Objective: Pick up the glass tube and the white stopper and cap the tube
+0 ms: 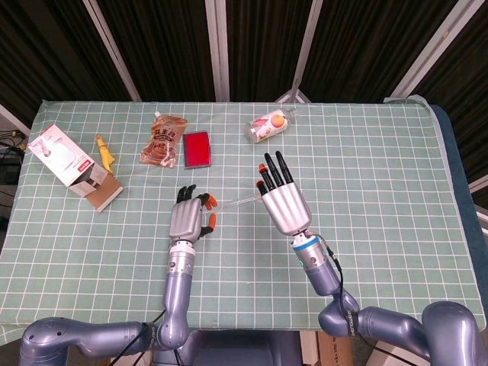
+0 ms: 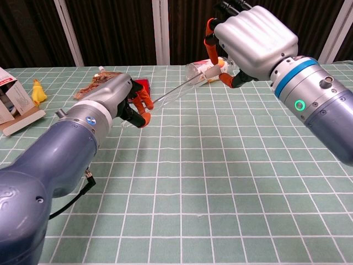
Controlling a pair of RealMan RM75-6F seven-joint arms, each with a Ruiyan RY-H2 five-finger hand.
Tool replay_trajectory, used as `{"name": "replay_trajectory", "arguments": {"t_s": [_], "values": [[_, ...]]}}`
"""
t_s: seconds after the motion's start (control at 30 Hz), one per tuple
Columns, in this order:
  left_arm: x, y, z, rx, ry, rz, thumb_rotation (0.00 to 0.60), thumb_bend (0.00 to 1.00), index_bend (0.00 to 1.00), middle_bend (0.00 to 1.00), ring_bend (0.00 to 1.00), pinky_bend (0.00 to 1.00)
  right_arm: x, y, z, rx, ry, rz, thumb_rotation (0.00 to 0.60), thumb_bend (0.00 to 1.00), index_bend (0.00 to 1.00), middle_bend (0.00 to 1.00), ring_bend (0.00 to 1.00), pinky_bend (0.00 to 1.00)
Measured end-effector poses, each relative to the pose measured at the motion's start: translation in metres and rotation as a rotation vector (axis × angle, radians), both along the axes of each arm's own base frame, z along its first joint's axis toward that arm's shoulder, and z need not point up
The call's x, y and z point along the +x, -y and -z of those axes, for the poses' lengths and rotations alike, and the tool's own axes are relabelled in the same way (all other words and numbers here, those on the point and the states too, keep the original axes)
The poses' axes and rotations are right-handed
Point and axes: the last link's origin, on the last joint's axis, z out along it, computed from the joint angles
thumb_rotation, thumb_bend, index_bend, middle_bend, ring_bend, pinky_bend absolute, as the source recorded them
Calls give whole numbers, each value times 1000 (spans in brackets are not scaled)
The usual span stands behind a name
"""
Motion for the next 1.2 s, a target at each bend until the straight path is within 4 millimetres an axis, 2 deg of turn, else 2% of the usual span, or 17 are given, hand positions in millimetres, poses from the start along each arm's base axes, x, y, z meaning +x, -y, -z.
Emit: {"name": "replay_trajectory", "arguments": {"t_s": [1.2], "values": [[13, 1, 5, -11, 27, 9, 600, 705, 490, 492, 100, 2, 6, -8, 7, 25, 22, -11, 600, 377, 632, 267, 34, 0]]}}
